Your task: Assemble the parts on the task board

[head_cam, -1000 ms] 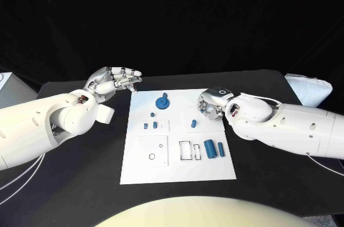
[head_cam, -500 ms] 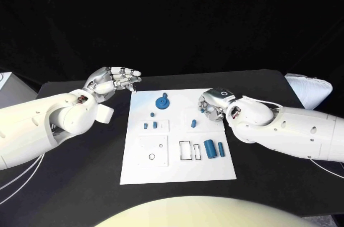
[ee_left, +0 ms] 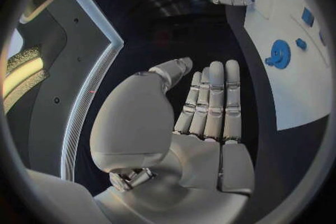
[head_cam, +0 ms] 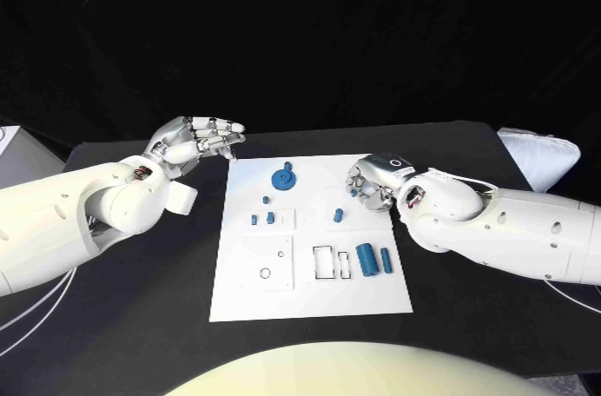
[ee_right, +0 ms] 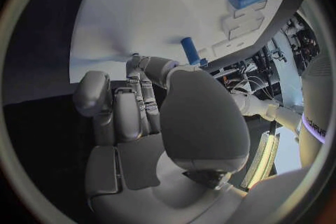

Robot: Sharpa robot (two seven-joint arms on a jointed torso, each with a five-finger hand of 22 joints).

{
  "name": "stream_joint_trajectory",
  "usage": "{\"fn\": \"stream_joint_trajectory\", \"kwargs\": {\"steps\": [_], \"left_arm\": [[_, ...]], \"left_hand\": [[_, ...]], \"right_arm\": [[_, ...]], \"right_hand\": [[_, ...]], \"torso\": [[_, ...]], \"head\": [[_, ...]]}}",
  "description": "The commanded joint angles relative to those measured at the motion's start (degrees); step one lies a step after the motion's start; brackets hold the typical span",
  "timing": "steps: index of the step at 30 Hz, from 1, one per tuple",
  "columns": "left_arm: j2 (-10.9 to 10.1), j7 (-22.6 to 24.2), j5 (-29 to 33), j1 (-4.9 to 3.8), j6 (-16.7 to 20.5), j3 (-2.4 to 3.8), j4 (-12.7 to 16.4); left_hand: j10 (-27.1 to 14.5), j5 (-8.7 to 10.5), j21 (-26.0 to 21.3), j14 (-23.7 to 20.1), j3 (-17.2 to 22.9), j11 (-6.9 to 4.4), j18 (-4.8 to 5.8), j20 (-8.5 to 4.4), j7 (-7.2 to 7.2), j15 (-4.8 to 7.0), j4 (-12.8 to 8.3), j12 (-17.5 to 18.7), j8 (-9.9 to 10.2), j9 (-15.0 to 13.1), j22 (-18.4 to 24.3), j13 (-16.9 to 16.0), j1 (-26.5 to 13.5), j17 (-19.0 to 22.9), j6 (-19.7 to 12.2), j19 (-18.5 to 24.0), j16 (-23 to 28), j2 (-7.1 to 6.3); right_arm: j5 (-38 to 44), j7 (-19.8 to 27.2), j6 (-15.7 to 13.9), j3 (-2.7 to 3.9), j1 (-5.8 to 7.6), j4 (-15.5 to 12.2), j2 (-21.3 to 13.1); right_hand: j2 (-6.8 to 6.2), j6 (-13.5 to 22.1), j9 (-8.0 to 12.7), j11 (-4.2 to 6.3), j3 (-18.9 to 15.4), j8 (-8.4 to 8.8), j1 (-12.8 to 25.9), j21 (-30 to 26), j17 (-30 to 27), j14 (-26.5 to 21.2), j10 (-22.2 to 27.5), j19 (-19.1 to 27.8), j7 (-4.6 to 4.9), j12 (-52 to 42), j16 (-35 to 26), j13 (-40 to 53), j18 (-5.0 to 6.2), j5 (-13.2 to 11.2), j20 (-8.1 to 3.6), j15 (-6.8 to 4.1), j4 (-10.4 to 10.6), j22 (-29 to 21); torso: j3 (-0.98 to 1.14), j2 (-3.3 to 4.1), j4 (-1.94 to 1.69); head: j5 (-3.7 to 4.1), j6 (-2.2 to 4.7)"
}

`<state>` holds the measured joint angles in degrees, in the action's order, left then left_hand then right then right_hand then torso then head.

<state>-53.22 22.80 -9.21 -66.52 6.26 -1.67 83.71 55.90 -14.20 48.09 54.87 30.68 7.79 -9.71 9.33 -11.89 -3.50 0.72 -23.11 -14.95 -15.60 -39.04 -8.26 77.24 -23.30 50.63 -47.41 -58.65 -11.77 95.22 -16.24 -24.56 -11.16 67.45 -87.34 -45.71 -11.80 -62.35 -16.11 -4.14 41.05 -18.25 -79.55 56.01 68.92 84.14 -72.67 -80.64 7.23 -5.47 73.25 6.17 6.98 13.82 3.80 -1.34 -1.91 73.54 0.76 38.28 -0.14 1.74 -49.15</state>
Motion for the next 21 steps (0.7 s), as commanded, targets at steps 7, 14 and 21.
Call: {"fn": "stream_joint_trajectory", "kwargs": {"steps": [7,14,21], "left_arm": [[0.12,-0.06,0.36,-0.02,-0.18,0.05,-0.12],[0.18,-0.2,0.37,-0.02,-0.16,0.05,-0.21],[0.24,-0.28,0.39,-0.02,-0.14,0.05,-0.34]], "left_hand": [[-0.25,-0.09,-0.21,-0.14,-0.13,0.18,-0.72,0.16,0.03,-0.44,-0.12,0.38,0.24,0.08,0.09,0.13,0.53,0.1,-0.54,-0.24,0.33,-0.07],[-0.37,-0.08,-0.23,-0.11,-0.17,0.25,-0.71,0.18,-0.03,-0.49,-0.13,0.45,0.29,0.13,0.1,0.19,0.52,0.12,-0.68,-0.27,0.37,-0.08],[-0.55,-0.08,-0.26,-0.08,-0.22,0.33,-0.71,0.21,-0.11,-0.54,-0.14,0.54,0.36,0.18,0.12,0.27,0.52,0.14,-0.88,-0.3,0.43,-0.1]], "right_arm": [[-2.48,0.64,1.36,0.06,0.07,-0.39,-0.39],[-2.85,0.65,2.45,0.07,0.13,0.02,-0.43],[-2.69,0.29,1.91,0.07,0.16,0.33,-0.37]], "right_hand": [[0.08,-0.42,-0.1,0.91,0.34,-0.21,0.85,-0.66,-0.51,0.95,-1.14,-0.2,-0.02,0.02,-0.17,0.03,-0.73,-0.22,-0.09,-0.35,-0.11,-0.24],[0.03,-0.28,-0.12,0.85,0.39,-0.09,1.07,-1.19,-0.77,0.86,-1.0,0.01,0.04,0.23,-0.41,-0.05,-0.64,-0.23,-0.07,-0.31,-0.17,-0.44],[0.04,-0.26,-0.12,0.84,0.41,-0.08,1.09,-1.04,-0.71,0.87,-0.99,-0.02,0.05,0.26,-0.37,-0.06,-0.67,-0.23,-0.07,-0.31,-0.19,-0.36]], "torso": [[0.04,-0.03,0.02],[0.04,-0.03,0.02],[0.04,0.0,0.0]], "head": [[0.0,-0.18],[0.02,-0.24],[0.16,-0.2]]}}
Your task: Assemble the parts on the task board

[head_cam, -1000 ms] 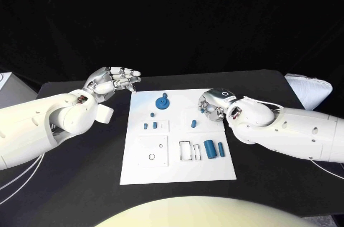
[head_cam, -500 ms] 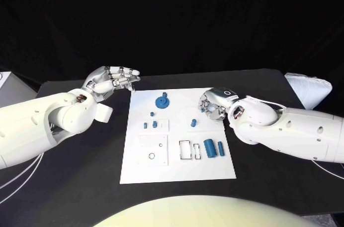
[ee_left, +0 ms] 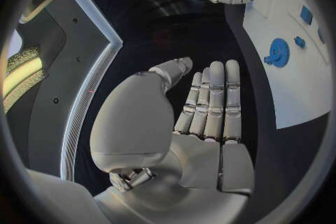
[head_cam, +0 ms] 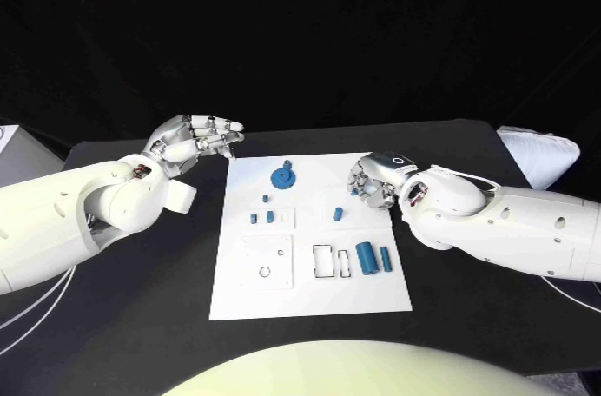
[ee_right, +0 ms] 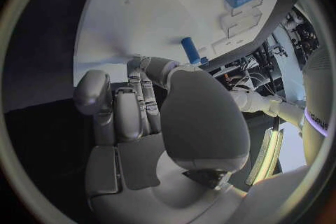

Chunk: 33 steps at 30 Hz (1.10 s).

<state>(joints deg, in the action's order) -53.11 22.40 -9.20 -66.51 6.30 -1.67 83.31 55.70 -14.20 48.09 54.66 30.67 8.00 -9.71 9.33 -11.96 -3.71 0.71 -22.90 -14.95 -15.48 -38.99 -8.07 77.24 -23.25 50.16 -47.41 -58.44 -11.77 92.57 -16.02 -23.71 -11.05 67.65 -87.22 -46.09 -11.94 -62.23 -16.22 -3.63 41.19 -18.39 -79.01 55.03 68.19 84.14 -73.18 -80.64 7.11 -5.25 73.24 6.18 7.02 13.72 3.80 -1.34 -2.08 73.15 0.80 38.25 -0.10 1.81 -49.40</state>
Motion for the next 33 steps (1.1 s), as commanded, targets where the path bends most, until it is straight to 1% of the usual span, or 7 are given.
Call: {"fn": "stream_joint_trajectory", "kwargs": {"steps": [1,3,7,13,20,25,33], "left_arm": [[0.14,0.11,0.37,-0.02,-0.19,0.05,0.04],[0.16,0.07,0.38,-0.02,-0.21,0.05,0.03],[0.16,0.0,0.38,-0.02,-0.28,0.05,0.03],[0.16,-0.11,0.4,-0.02,-0.35,0.05,0.02],[0.12,-0.17,0.4,-0.02,-0.39,0.05,0.03],[0.08,-0.21,0.41,-0.02,-0.42,0.05,0.03],[0.03,-0.28,0.45,-0.02,-0.51,0.05,0.02]], "left_hand": [[-0.35,-0.08,-0.26,0.14,-0.21,0.12,-0.71,0.21,-0.04,-0.33,-0.14,0.33,0.36,0.07,0.08,0.07,0.52,0.09,-0.42,-0.3,0.22,-0.1],[-0.4,-0.08,-0.27,0.15,-0.23,0.14,-0.7,0.22,-0.07,-0.35,-0.14,0.36,0.38,0.08,0.08,0.09,0.53,0.1,-0.48,-0.31,0.23,-0.1],[-0.4,-0.08,-0.27,0.15,-0.23,0.14,-0.7,0.22,-0.07,-0.35,-0.14,0.36,0.38,0.08,0.08,0.09,0.53,0.1,-0.48,-0.31,0.23,-0.1],[-0.46,-0.08,-0.28,0.15,-0.24,0.17,-0.7,0.23,-0.09,-0.36,-0.15,0.39,0.4,0.1,0.09,0.12,0.53,0.1,-0.54,-0.32,0.25,-0.1],[-0.46,-0.08,-0.28,0.15,-0.24,0.17,-0.7,0.23,-0.09,-0.36,-0.15,0.39,0.4,0.1,0.09,0.12,0.53,0.1,-0.54,-0.32,0.25,-0.1],[-0.46,-0.08,-0.28,0.15,-0.24,0.17,-0.7,0.23,-0.09,-0.36,-0.15,0.39,0.4,0.1,0.09,0.12,0.53,0.1,-0.54,-0.32,0.25,-0.1],[-0.53,-0.09,-0.31,0.18,-0.17,0.19,-0.71,0.26,-0.11,-0.39,-0.22,0.39,0.36,0.13,0.11,0.19,0.72,0.14,-0.6,-0.37,0.35,0.11]], "right_arm": [[-0.08,0.05,1.07,-0.04,-0.03,0.28,0.04],[-0.33,0.09,1.02,-0.04,0.0,0.48,0.13],[-0.92,0.45,0.96,-0.04,0.04,0.8,0.27],[-1.57,1.03,0.98,-0.05,0.07,1.16,0.5],[-1.7,1.32,1.52,-0.05,0.07,1.28,0.61],[-1.8,1.45,2.4,-0.05,0.08,1.19,0.5],[-1.74,2.07,2.39,-0.06,0.08,0.5,0.32]], "right_hand": [[0.18,-0.38,-0.01,0.33,0.29,0.08,0.57,-0.12,-0.09,0.84,-0.47,0.0,0.17,0.06,-0.43,-0.08,-0.7,-0.11,-0.07,-0.3,-0.04,0.01],[0.13,-0.26,-0.03,0.27,0.29,0.16,0.72,-0.36,-0.26,0.78,-0.37,0.11,0.23,0.2,-0.59,-0.13,-0.66,-0.1,-0.05,-0.27,-0.08,-0.06],[-0.76,2.8,0.47,-0.94,0.28,2.13,1.44,-2.11,-1.36,0.19,2.21,1.08,1.59,1.67,-1.64,-0.92,-0.49,-0.34,0.5,0.63,-0.79,-0.5],[-1.76,4.79,0.91,-2.07,0.25,3.87,2.07,-4.51,-2.66,-0.72,5.76,2.42,2.61,1.7,-2.71,-2.08,-0.08,-0.63,1.37,1.58,-1.17,-1.13],[-2.33,5.45,1.08,-2.38,0.09,4.56,2.3,-5.5,-3.19,-1.14,7.13,2.97,2.78,1.7,-3.08,-2.41,0.13,-0.9,1.71,1.87,-1.34,-1.37],[-3.38,6.39,1.28,-2.48,-0.95,5.46,2.84,-6.92,-3.92,-1.77,8.76,3.71,2.52,1.49,-3.58,-2.5,0.43,-0.51,2.1,2.09,-1.49,-1.79],[-3.52,6.0,1.12,-2.26,-2.12,5.44,3.05,-6.76,-3.62,-1.77,8.05,3.69,2.38,0.64,-3.17,-2.28,0.44,-0.04,2.18,1.99,-1.44,-1.65]], "torso": [[0.0,0.03,-0.03],[-0.01,0.02,-0.03],[-0.03,0.0,-0.01],[-0.03,0.01,-0.03],[-0.05,0.02,-0.04],[-0.04,0.0,-0.01],[0.0,0.05,-0.01]], "head": [[0.09,0.05],[0.1,0.03],[0.14,-0.02],[0.18,-0.04],[0.19,-0.17],[0.18,-0.22],[0.14,-0.32]]}}
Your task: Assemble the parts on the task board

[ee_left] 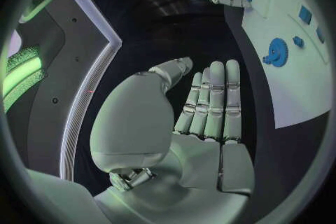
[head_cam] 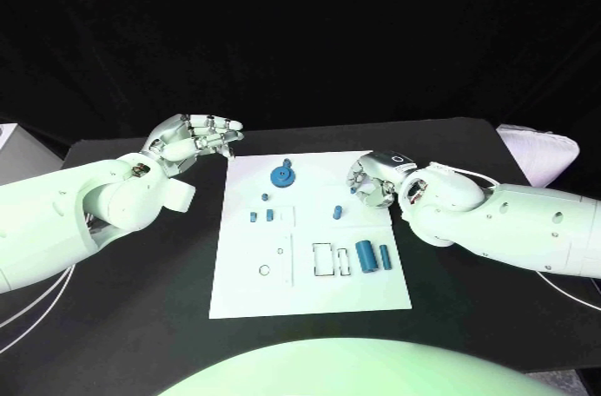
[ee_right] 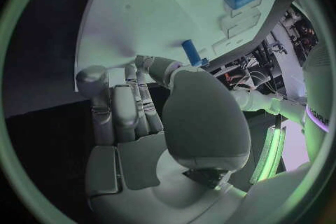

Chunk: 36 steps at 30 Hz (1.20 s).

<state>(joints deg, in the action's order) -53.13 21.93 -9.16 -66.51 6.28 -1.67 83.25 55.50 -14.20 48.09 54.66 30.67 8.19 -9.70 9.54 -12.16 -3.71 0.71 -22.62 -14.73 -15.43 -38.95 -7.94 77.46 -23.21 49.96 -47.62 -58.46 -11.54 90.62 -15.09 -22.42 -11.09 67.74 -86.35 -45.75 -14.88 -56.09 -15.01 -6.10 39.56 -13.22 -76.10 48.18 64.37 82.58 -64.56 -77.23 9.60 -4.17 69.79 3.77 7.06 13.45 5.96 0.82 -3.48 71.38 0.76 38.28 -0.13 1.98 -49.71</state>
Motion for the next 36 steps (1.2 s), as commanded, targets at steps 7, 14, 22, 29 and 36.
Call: {"fn": "stream_joint_trajectory", "kwargs": {"steps": [7,14,22,29,36], "left_arm": [[0.05,0.14,0.41,-0.02,-0.59,0.05,0.09],[0.05,0.02,0.42,-0.02,-0.7,0.05,0.09],[-0.01,-0.17,0.42,-0.02,-0.76,0.05,0.14],[-0.05,-0.31,0.42,-0.02,-0.78,0.05,0.14],[-0.08,-0.42,0.42,-0.02,-0.74,0.04,0.16]], "left_hand": [[-0.32,-0.08,-0.31,0.19,-0.15,-0.01,-0.73,0.05,0.09,-0.38,-0.28,0.11,0.11,0.09,0.07,0.08,0.59,0.11,-0.39,-0.18,0.4,-0.05],[-0.32,-0.08,-0.31,0.19,-0.15,-0.01,-0.73,0.05,0.09,-0.38,-0.28,0.11,0.11,0.09,0.07,0.08,0.59,0.11,-0.39,-0.18,0.4,-0.05],[-0.28,-0.07,-0.29,0.2,-0.11,-0.01,-0.74,0.05,0.08,-0.38,-0.35,0.06,0.05,0.09,0.05,0.11,0.72,0.13,-0.36,-0.21,0.46,0.08],[-0.28,-0.07,-0.29,0.2,-0.11,-0.01,-0.74,0.05,0.08,-0.38,-0.35,0.06,0.05,0.09,0.05,0.11,0.72,0.13,-0.36,-0.21,0.46,0.08],[-0.26,-0.05,-0.28,0.2,-0.12,0.0,-0.74,0.05,0.06,-0.38,-0.36,0.05,0.03,0.1,0.04,0.12,0.75,0.14,-0.36,-0.22,0.49,0.12]], "right_arm": [[0.96,0.9,0.78,-0.01,-0.01,-0.53,0.36],[2.19,0.15,-0.19,-0.02,-0.06,0.35,1.32],[3.54,-0.66,-0.17,-0.05,-0.14,1.04,1.94],[4.08,-0.94,0.29,-0.08,-0.25,1.36,2.38],[4.22,-0.95,0.92,-0.1,-0.31,1.34,2.4]], "right_hand": [[-1.03,-0.69,-0.3,0.35,-2.21,0.2,1.23,-0.04,0.44,-0.14,-1.16,0.23,-0.21,-1.06,0.68,0.2,0.36,0.29,0.1,-0.18,0.61,0.07],[0.5,-3.21,-1.07,1.4,-3.32,-0.95,0.12,1.31,1.65,0.33,-3.89,-0.74,-1.19,-3.2,2.06,0.94,0.1,-2.55,-0.39,-0.92,0.88,0.62],[1.58,-4.84,-1.51,1.98,-3.4,-1.7,-0.25,2.41,2.22,0.62,-5.14,-1.35,-1.76,-4.07,2.71,1.33,-0.13,-3.5,-0.78,-1.34,1.22,1.18],[2.14,-5.9,-1.81,2.4,-3.62,-2.22,-0.06,4.2,3.25,1.11,-5.86,-2.1,-2.21,-4.47,3.66,1.54,-0.44,-3.65,-1.03,-1.67,1.68,2.01],[3.1,-7.58,-2.44,3.11,-3.86,-3.12,-0.34,5.58,3.91,1.57,-7.36,-2.87,-2.87,-4.88,4.37,2.0,-0.69,-2.79,-1.56,-2.28,1.97,2.71]], "torso": [[0.01,-0.01,0.01],[0.02,0.03,-0.06],[0.0,0.02,0.0],[0.03,0.02,-0.05],[0.01,-0.01,0.0]], "head": [[0.01,0.01],[0.06,0.01],[0.04,-0.07],[0.07,-0.29],[0.06,-0.29]]}}
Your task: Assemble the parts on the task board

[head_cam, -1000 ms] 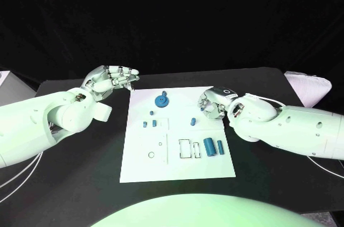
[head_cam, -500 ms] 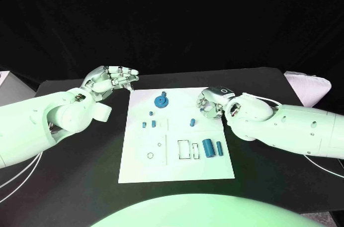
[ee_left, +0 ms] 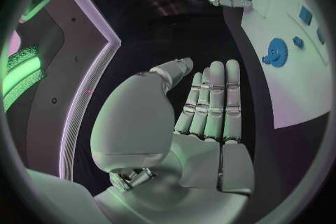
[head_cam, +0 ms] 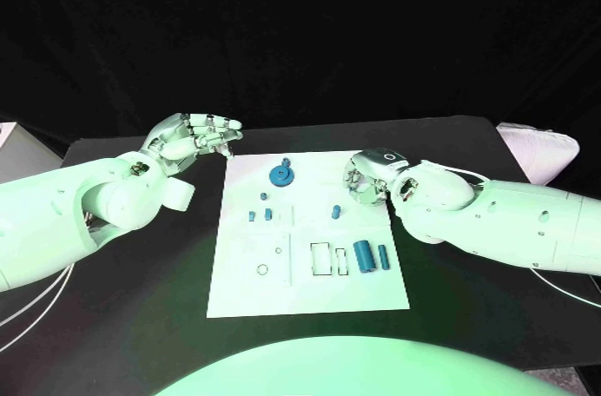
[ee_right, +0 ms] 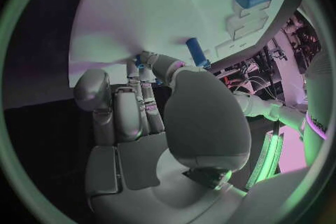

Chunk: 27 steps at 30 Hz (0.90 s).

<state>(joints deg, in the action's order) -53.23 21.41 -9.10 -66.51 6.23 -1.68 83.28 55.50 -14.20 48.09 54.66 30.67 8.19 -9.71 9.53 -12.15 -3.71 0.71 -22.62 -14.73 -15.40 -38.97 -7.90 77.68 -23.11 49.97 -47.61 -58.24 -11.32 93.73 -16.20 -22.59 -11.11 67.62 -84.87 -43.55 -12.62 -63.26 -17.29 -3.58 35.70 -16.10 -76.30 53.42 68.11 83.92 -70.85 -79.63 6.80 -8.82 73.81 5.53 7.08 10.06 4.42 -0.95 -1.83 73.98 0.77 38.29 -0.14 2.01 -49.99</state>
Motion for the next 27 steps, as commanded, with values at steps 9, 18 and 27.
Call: {"fn": "stream_joint_trajectory", "kwargs": {"steps": [9,18,27], "left_arm": [[-0.02,0.07,0.36,-0.02,-0.56,0.04,0.17],[-0.02,0.12,0.36,-0.02,-0.48,0.04,0.2],[0.0,0.1,0.36,-0.02,-0.44,0.04,0.13]], "left_hand": [[-0.27,-0.06,-0.28,0.2,-0.12,0.0,-0.74,0.06,0.06,-0.38,-0.36,0.05,0.03,0.06,0.05,0.08,0.53,0.05,-0.37,-0.23,0.28,-0.1],[-0.28,-0.05,-0.27,0.21,-0.12,0.02,-0.75,0.06,0.04,-0.39,-0.39,0.04,0.01,0.08,0.04,0.11,0.58,0.06,-0.39,-0.24,0.32,-0.04],[-0.31,-0.05,-0.26,0.22,-0.13,0.03,-0.75,0.06,0.02,-0.39,-0.41,0.05,0.02,0.1,0.03,0.13,0.6,0.07,-0.43,-0.25,0.35,-0.04]], "right_arm": [[2.34,-0.59,0.76,-0.09,-0.26,-0.36,0.15],[3.11,-1.03,-0.96,-0.08,-0.3,-0.59,0.06],[2.96,-0.51,-3.52,-0.07,-0.31,-1.42,-0.58]], "right_hand": [[2.92,-0.6,-0.99,0.93,1.3,-0.74,-1.25,2.97,1.2,0.89,-2.29,-1.63,-0.21,0.14,1.25,0.68,-1.19,0.23,-0.54,-0.91,0.05,1.46],[3.18,-0.6,-1.38,1.02,2.16,-0.9,-1.5,4.22,1.74,1.25,-2.8,-2.13,-0.26,0.41,1.69,0.9,-1.41,-1.39,-0.68,-1.02,-0.4,2.13],[3.23,-0.61,-1.45,1.03,2.29,-0.93,-1.51,4.75,1.97,1.34,-2.91,-2.29,-0.25,0.44,1.86,0.94,-1.51,-1.67,-0.7,-1.03,-0.45,2.38]], "torso": [[0.01,-0.03,0.0],[0.01,-0.02,-0.01],[0.01,-0.04,-0.03]], "head": [[0.12,-0.01],[0.24,-0.01],[0.31,0.04]]}}
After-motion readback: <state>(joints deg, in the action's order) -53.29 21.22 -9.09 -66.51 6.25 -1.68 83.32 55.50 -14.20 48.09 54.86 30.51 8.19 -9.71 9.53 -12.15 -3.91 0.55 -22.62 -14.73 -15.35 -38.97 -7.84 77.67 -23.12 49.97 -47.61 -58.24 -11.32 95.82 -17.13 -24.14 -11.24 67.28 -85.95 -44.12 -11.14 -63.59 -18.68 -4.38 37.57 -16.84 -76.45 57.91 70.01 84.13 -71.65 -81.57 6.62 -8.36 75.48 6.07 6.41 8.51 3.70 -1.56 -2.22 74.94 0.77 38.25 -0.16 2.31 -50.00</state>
